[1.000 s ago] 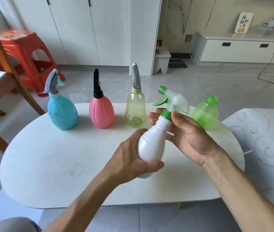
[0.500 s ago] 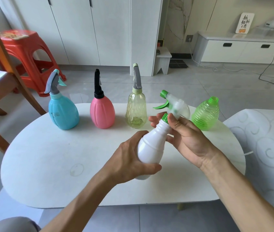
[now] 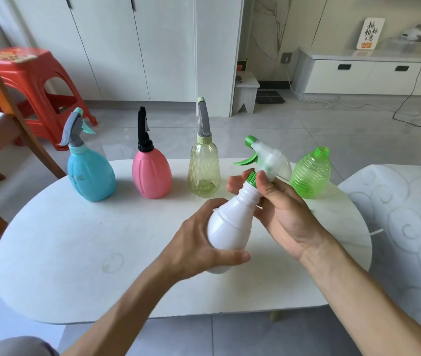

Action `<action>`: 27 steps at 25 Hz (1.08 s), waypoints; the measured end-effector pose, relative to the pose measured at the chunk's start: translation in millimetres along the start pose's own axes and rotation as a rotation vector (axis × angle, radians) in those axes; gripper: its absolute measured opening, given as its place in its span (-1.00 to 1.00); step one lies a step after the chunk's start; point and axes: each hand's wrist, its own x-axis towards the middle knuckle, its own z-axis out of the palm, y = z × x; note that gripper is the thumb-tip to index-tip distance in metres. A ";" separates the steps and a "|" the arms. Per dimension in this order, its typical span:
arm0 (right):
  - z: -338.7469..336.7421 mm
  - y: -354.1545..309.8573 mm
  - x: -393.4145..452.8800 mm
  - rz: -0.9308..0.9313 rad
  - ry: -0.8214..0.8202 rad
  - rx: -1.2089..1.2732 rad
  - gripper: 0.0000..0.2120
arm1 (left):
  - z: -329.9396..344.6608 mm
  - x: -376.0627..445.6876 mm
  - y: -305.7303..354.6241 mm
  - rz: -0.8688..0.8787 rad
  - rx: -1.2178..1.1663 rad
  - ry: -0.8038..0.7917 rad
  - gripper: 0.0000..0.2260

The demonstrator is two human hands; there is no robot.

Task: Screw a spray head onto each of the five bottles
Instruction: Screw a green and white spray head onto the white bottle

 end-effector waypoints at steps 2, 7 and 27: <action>-3.4 -3.0 -0.8 0.009 -0.050 0.050 -0.73 | -7.4 1.3 1.3 -0.056 -0.137 -0.156 -0.31; 3.4 -2.4 -2.0 -0.008 -0.035 -0.035 -0.71 | -2.7 -1.9 3.4 -0.043 -0.139 -0.100 -0.43; 7.7 -7.8 10.7 -0.110 0.129 -0.295 -0.77 | -1.6 2.4 -1.5 -0.072 -0.041 0.047 -0.23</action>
